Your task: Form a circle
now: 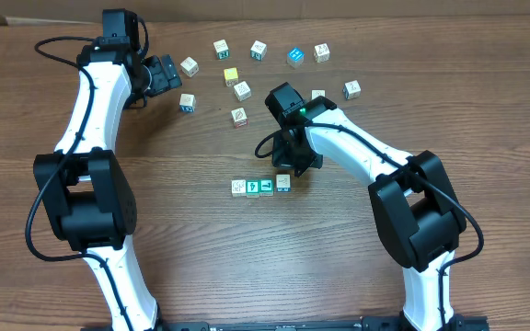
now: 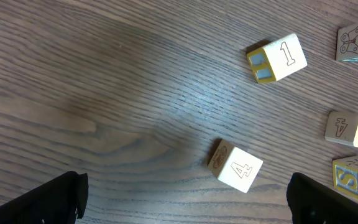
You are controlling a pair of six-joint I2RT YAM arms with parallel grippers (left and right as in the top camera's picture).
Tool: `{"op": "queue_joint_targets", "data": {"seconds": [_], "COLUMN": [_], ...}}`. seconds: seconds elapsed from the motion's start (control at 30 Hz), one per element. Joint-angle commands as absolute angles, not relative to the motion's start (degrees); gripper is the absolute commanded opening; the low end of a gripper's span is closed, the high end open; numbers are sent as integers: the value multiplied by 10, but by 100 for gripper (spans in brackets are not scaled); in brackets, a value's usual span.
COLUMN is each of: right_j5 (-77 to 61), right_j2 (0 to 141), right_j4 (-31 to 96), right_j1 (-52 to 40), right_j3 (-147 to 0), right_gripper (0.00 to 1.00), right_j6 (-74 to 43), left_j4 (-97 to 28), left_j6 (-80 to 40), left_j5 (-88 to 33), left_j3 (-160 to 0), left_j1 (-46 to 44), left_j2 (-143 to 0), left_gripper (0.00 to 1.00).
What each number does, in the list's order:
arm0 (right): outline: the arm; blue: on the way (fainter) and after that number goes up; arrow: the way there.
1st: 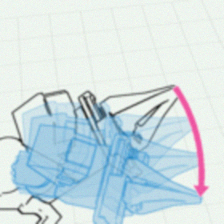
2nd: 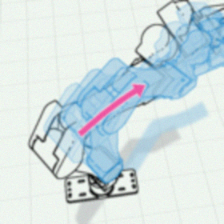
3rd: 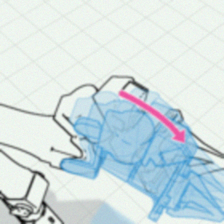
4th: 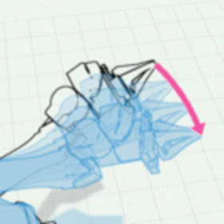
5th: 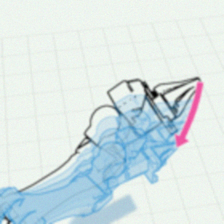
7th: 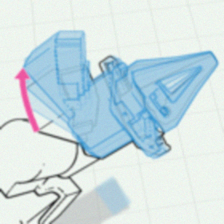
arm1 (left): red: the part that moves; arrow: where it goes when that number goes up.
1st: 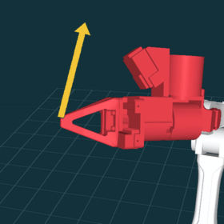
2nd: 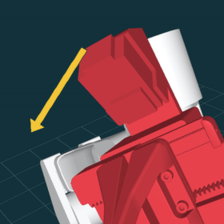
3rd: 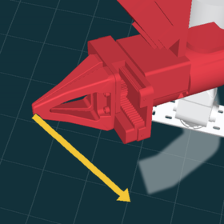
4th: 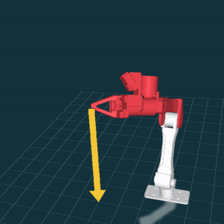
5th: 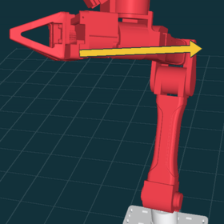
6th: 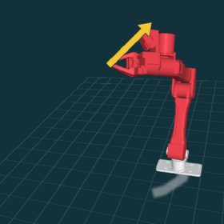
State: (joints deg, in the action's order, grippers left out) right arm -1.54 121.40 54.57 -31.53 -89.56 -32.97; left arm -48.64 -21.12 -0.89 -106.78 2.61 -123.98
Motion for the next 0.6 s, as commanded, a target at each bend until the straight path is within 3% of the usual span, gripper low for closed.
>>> {"op": "queue_joint_targets", "data": {"seconds": [0.0,0.57], "right_j5": [-36,-38], "right_j2": [1215,1215], "right_j4": [543,567], "right_j1": [-315,-322], "right_j3": [-892,-892], "right_gripper": [4,4], "right_j6": [-325,-325], "left_j4": [-486,-487], "left_j6": [-223,-223], "left_j5": [-11,-11], "left_j3": [-1075,-1075], "left_j1": [22,22], "left_j2": [-1237,-1237], "left_gripper": [100,100]}}
